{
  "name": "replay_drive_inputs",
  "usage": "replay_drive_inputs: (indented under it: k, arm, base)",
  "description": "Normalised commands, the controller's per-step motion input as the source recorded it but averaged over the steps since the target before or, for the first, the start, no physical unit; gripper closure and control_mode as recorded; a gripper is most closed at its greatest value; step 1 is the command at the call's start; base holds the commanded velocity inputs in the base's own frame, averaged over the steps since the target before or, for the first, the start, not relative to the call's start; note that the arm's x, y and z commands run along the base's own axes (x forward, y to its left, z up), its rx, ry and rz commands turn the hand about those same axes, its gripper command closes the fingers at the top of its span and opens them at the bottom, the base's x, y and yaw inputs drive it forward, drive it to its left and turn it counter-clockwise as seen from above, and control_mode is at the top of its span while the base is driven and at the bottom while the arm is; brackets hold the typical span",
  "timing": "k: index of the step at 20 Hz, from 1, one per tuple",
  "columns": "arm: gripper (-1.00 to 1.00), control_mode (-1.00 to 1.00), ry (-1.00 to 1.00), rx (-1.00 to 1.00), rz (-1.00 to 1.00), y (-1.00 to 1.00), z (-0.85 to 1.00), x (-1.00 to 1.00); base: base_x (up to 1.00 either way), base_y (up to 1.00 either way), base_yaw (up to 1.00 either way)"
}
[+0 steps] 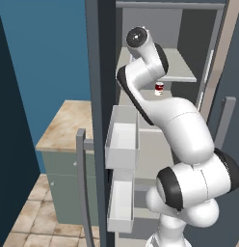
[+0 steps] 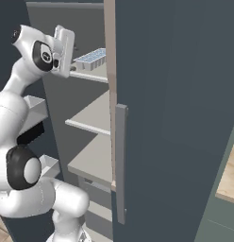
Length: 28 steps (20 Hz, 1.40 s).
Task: Open the freezer door, pick up the ice cube tray from the freezer, and place it on the dining counter.
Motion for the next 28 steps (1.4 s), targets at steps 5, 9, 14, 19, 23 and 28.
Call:
replay_drive_inputs:
  k: [5, 9, 14, 19, 23, 28]
  arm:
    - [-1.0, -1.0, 0.0, 0.02, 0.0, 0.0, -0.14, 0.17]
    - [-1.0, -1.0, 0.0, 0.0, 0.0, 0.0, -0.14, 0.2]
    - [-1.0, -1.0, 0.0, 0.02, 0.0, 0.0, -0.04, 0.2]
    - [-1.0, -1.0, 0.0, 0.03, 0.0, 0.0, 0.0, 0.21]
    - [-1.0, -1.0, 0.0, 0.02, 0.0, 0.0, 0.0, 0.21]
    - [-1.0, -1.0, 0.0, 0.0, 0.0, 0.0, 0.0, 0.2]
  base:
    - [0.0, 0.0, 0.0]
    - [0.0, 0.0, 0.0]
    - [0.0, 0.0, 0.0]
    - [0.0, 0.0, 0.0]
    - [0.0, 0.0, 0.0]
    - [0.0, 0.0, 0.0]
